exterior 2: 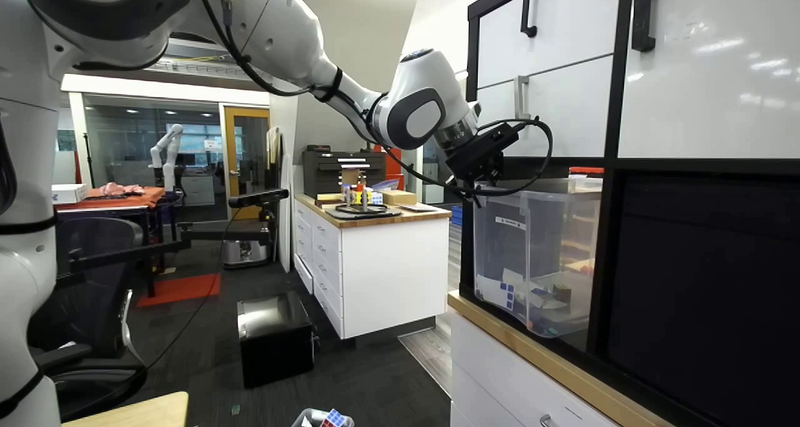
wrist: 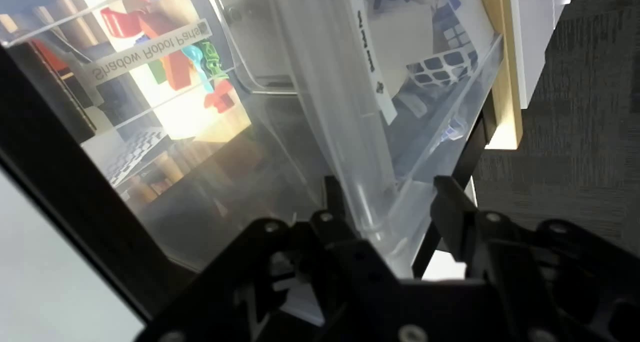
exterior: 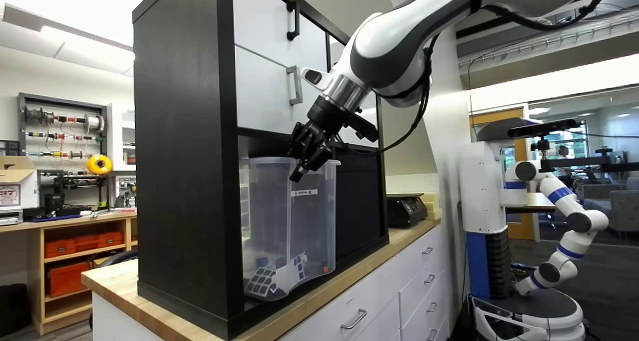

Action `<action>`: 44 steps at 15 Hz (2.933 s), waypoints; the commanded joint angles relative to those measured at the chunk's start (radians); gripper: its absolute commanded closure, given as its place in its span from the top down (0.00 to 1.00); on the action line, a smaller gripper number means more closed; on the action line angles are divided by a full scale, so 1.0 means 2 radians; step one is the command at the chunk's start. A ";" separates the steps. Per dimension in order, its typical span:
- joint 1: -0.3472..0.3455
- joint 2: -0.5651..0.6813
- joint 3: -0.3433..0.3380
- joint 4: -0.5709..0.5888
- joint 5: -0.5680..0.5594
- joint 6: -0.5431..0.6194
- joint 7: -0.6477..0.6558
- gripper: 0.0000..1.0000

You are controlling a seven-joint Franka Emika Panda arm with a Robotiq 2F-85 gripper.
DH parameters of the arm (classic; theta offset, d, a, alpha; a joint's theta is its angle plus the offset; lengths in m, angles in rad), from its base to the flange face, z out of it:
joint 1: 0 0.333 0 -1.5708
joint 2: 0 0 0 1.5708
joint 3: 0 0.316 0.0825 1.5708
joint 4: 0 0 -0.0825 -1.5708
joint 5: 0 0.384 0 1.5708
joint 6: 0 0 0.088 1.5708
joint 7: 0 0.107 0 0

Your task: Pull the plastic container from the cabinet.

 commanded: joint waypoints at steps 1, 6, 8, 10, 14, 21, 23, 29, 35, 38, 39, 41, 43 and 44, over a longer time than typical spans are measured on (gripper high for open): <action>-0.006 -0.060 0.002 -0.064 0.010 0.008 -0.026 0.23; -0.005 -0.111 0.000 -0.127 0.016 0.012 -0.033 0.23; -0.003 -0.130 -0.001 -0.149 0.021 0.012 -0.033 0.23; -0.001 -0.147 -0.001 -0.169 0.026 0.013 -0.032 0.23; 0.004 -0.180 -0.003 -0.203 0.049 0.009 -0.035 0.23; 0.001 -0.220 -0.001 -0.248 0.048 0.021 -0.023 0.85; 0.015 -0.229 -0.016 -0.254 0.041 0.023 -0.013 0.98; 0.021 -0.250 -0.024 -0.254 0.031 0.012 0.005 1.00; -0.017 -0.258 -0.002 -0.201 -0.060 -0.101 0.154 1.00; -0.023 -0.254 -0.003 -0.163 -0.097 -0.188 0.236 1.00; -0.022 -0.250 -0.006 -0.150 -0.098 -0.217 0.258 1.00; -0.023 -0.245 -0.011 -0.131 -0.097 -0.262 0.297 1.00; -0.025 -0.240 -0.016 -0.117 -0.092 -0.300 0.335 1.00; -0.026 -0.238 -0.017 -0.113 -0.092 -0.315 0.355 1.00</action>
